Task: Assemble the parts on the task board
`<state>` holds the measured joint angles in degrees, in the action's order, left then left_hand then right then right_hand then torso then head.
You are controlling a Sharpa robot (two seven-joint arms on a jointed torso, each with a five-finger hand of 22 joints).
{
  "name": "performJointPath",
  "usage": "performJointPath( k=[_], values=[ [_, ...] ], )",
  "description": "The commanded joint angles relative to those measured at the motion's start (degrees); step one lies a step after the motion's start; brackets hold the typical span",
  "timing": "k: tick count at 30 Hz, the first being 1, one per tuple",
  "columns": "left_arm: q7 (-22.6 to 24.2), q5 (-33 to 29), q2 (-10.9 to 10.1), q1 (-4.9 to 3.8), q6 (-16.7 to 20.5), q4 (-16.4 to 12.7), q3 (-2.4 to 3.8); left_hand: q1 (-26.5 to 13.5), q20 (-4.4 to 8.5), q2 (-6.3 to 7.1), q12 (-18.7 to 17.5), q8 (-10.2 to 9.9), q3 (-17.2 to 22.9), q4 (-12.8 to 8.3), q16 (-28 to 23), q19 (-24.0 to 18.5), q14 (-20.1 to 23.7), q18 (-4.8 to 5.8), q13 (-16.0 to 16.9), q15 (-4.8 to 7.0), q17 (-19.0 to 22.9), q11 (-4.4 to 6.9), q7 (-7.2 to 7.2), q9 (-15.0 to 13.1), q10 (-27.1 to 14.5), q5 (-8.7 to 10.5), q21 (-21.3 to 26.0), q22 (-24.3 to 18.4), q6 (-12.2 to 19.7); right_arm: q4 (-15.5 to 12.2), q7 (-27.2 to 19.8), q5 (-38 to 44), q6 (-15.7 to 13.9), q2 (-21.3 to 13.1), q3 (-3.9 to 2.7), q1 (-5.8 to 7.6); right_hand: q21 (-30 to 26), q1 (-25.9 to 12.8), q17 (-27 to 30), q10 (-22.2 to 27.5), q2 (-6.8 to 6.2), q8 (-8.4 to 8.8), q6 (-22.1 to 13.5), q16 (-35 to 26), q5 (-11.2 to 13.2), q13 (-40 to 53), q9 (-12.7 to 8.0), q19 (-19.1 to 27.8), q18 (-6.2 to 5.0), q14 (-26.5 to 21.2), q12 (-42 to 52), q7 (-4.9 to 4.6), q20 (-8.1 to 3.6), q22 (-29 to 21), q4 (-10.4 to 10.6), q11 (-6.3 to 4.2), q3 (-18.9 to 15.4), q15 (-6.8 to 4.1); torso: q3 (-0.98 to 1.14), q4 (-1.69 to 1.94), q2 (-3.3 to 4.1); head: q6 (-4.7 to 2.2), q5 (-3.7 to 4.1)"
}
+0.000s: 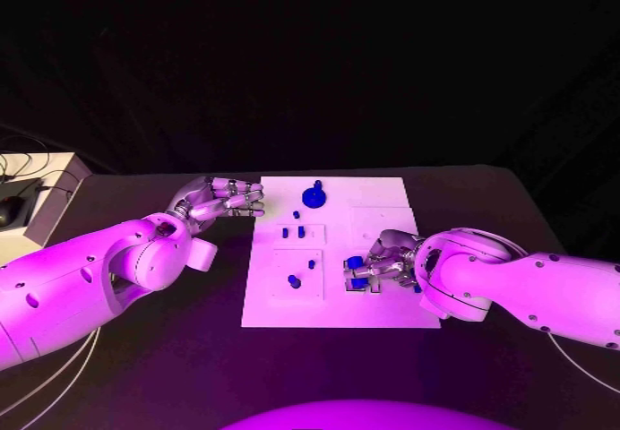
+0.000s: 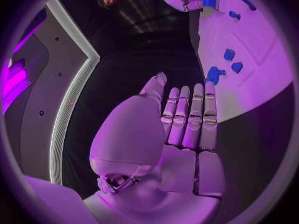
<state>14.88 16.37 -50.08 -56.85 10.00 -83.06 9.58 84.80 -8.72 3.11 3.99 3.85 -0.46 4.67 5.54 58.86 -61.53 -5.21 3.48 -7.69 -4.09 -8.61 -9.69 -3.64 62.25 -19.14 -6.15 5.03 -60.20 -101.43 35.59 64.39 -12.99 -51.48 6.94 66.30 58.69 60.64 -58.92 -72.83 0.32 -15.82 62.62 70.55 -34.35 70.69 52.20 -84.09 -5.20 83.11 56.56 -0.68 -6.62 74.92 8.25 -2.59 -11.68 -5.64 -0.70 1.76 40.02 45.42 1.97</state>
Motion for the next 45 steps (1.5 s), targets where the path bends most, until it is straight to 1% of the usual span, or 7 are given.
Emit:
performJointPath(
  k=[1, 5, 21, 26, 29, 36, 45],
  values=[
    [0.22, -0.25, -0.07, 0.04, -0.85, -0.25, 0.05, 0.35, -0.44, -0.3, -0.2, -0.2, -0.02, 0.44, 0.21, 0.04, 0.39, -0.28, -0.05, -0.1, 0.04, 0.06, -0.04, 0.01, -0.41, -0.2, -0.02, -0.09, 0.38, 0.46, 0.06, 0.99, 0.73, 0.26, 0.02, -0.08, 0.24, 0.89, 0.02, -0.09, 1.77, 0.12, 0.15, -0.35, 1.16, -0.1, 0.02, -3.36, 1.09, -0.01, -0.39, 0.12, -0.3, 7.84, -1.0, -0.41, 0.68, -0.52, -0.03, 0.07, 0.01, 0.11, -0.03],
    [0.22, -0.25, -0.16, 0.04, -0.85, -0.3, 0.05, 0.34, -0.45, -0.31, -0.19, -0.19, -0.03, 0.46, 0.21, 0.04, 0.39, -0.28, -0.05, -0.1, 0.04, 0.07, 0.02, 0.01, -0.41, -0.2, -0.02, -0.1, 0.35, 0.88, 0.06, 1.16, 0.78, 0.52, 0.02, -0.09, 0.17, 0.59, -0.02, -0.03, 1.69, 0.12, 0.17, -0.34, 3.39, -0.14, 0.03, -3.35, 1.08, 0.01, -0.5, 0.05, -0.28, 7.83, -0.88, -0.35, 0.45, -0.48, -0.02, 0.03, -0.02, 0.24, -0.18],
    [0.18, -0.25, -0.37, 0.03, -0.79, -0.42, 0.05, 0.31, -0.46, -0.29, -0.2, -0.2, -0.07, 0.5, 0.21, 0.03, 0.43, -0.28, -0.05, -0.1, 0.04, 0.06, 0.03, 0.01, -0.44, -0.19, -0.02, -0.14, 0.34, 1.71, 0.06, 1.35, 0.39, 0.94, 0.02, -0.17, 0.11, -0.34, -0.02, 0.14, 1.28, 0.28, 0.16, -0.45, 8.42, -0.35, -0.14, -3.33, 1.05, 0.0, -0.86, -0.04, -0.2, 7.82, -0.17, -0.26, 0.07, -0.41, 0.05, -0.04, 0.01, 0.26, -0.25],
    [0.18, -0.25, -0.43, 0.03, -0.76, -0.44, 0.05, 0.27, -0.47, -0.27, -0.2, -0.2, -0.1, 0.53, 0.2, 0.02, 0.45, -0.27, -0.05, -0.11, 0.04, 0.05, 0.0, 0.01, -0.48, -0.19, -0.01, -0.16, 0.37, 1.67, 0.0, 1.49, 0.21, 0.91, 0.02, -0.19, 0.06, -1.29, -0.07, 0.16, 0.14, 0.32, 0.21, -0.48, 12.95, -0.47, -0.24, -3.33, 1.02, 0.01, -0.96, -0.07, -0.15, 7.81, 0.98, -0.22, 0.38, -0.38, 0.04, -0.03, 0.0, 0.29, -0.24],
    [0.18, -0.25, -0.45, 0.03, -0.76, -0.44, 0.05, 0.27, -0.47, -0.27, -0.2, -0.2, -0.1, 0.53, 0.2, 0.02, 0.45, -0.27, -0.05, -0.11, 0.04, 0.05, 0.0, 0.01, -0.48, -0.19, -0.01, -0.16, 0.37, 1.54, -0.04, 1.69, 0.05, 0.85, 0.02, -0.21, 0.1, -1.94, -0.13, 0.14, -1.68, 0.35, 0.26, -0.49, 15.05, -0.47, -0.35, -3.35, 1.02, 0.03, -0.88, -0.08, -0.13, 7.83, 2.68, -0.17, 2.06, -0.38, 0.05, -0.05, 0.0, 0.3, -0.22],
    [0.19, -0.25, -0.47, 0.03, -0.73, -0.44, 0.05, 0.27, -0.47, -0.27, -0.2, -0.2, -0.1, 0.53, 0.2, 0.02, 0.45, -0.27, -0.05, -0.11, 0.04, 0.05, 0.0, 0.01, -0.48, -0.19, -0.01, -0.16, 0.37, 1.15, -0.08, 2.35, -0.41, 0.65, 0.02, -0.31, 0.19, -2.34, -0.19, 0.12, -4.26, 0.33, 0.33, -0.54, 16.8, -0.52, -0.42, -3.37, 1.01, 0.03, -0.86, -0.1, -0.13, 7.85, 5.53, -0.19, 4.93, -0.37, 0.04, -0.03, 0.0, 0.35, -0.23],
    [0.01, -0.25, -0.49, 0.03, -1.06, -0.45, 0.05, 0.27, -0.44, -0.34, -0.21, -0.22, -0.12, 0.57, 0.25, 0.15, 0.42, -0.33, -0.05, -0.09, 0.04, 0.07, 0.07, 0.02, -0.45, -0.19, -0.08, -0.16, 0.36, 0.82, -0.15, 3.18, -1.13, 0.37, 0.02, -0.35, -0.02, -2.39, -0.04, 0.1, -4.86, 0.32, 0.35, -0.69, 16.93, -0.51, -0.41, -3.32, 1.01, 0.05, -0.84, -0.1, -0.14, 7.81, 6.16, -0.2, 5.41, -0.36, 0.04, 0.04, 0.02, 0.36, -0.25]
  ],
)
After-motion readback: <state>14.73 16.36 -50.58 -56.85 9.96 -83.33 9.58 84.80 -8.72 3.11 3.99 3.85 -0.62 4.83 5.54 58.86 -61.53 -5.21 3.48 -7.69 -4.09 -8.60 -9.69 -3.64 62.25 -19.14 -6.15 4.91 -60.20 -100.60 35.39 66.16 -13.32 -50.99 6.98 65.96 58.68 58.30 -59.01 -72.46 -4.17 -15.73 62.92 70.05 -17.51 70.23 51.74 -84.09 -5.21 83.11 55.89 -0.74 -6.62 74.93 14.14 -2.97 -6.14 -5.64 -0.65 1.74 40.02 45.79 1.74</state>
